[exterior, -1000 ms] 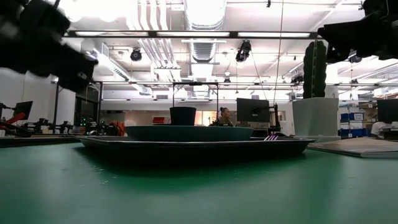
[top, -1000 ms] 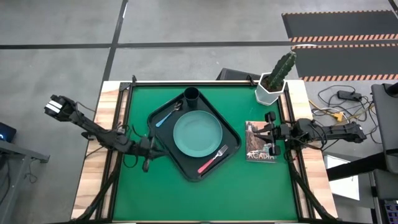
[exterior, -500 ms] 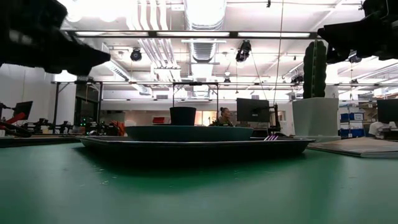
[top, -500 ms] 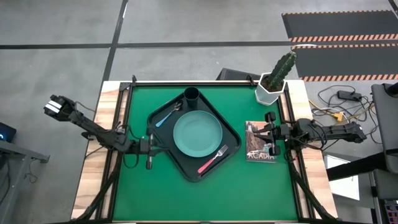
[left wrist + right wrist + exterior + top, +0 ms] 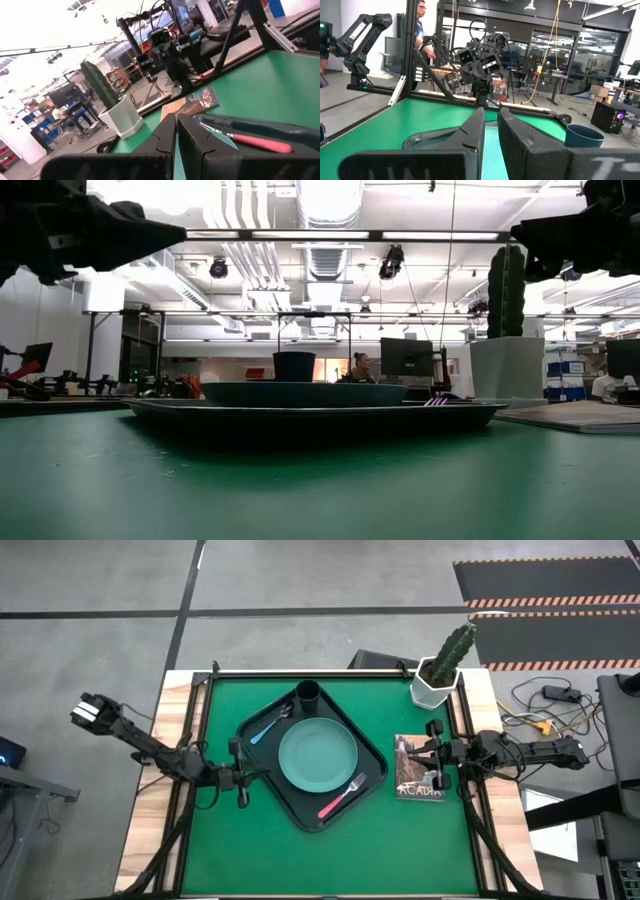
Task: Pick and place plate/cup/fork/spoon on tray
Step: Return to Home Position
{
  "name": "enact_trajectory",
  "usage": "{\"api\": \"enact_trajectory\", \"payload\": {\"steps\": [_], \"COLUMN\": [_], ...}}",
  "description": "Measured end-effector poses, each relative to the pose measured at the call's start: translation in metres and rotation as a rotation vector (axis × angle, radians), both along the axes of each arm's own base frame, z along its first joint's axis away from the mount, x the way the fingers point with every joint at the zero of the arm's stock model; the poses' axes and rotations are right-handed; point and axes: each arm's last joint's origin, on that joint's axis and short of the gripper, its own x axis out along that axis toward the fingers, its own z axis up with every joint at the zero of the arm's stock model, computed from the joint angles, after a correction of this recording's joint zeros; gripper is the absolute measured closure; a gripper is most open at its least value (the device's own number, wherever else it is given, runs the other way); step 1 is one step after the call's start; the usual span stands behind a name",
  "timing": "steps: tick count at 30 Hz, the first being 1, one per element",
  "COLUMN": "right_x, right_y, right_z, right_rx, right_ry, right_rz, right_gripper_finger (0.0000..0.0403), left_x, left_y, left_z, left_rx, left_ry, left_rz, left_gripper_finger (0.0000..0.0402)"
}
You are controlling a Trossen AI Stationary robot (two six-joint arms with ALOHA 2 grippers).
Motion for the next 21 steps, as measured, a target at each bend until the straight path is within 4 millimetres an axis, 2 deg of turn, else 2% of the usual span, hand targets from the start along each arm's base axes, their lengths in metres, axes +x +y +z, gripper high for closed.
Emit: {"api": "enact_trajectory", "payload": {"steps": [15, 18, 21], "right_x": [0.0, 0.0, 0.0], "right_y": [0.0, 0.0, 0.0], "right_z": [0.0, 0.0, 0.0], "right_rx": [0.0, 0.0, 0.0], "right_ry": [0.0, 0.0, 0.001], "right_rz": [0.0, 0.001, 0.0], "right_gripper_finger": [0.036, 0.036, 0.036], "left_x": [-0.004, -0.011, -0.012], "left_y": [0.002, 0.006, 0.006], "left_z": [-0.007, -0.015, -0.026], "left_rx": [0.014, 0.027, 0.076], "left_ry": [0.026, 0.054, 0.159], "left_rz": [-0.006, -0.002, -0.002], "left_gripper_finger": [0.0402, 0.0402, 0.0402]}}
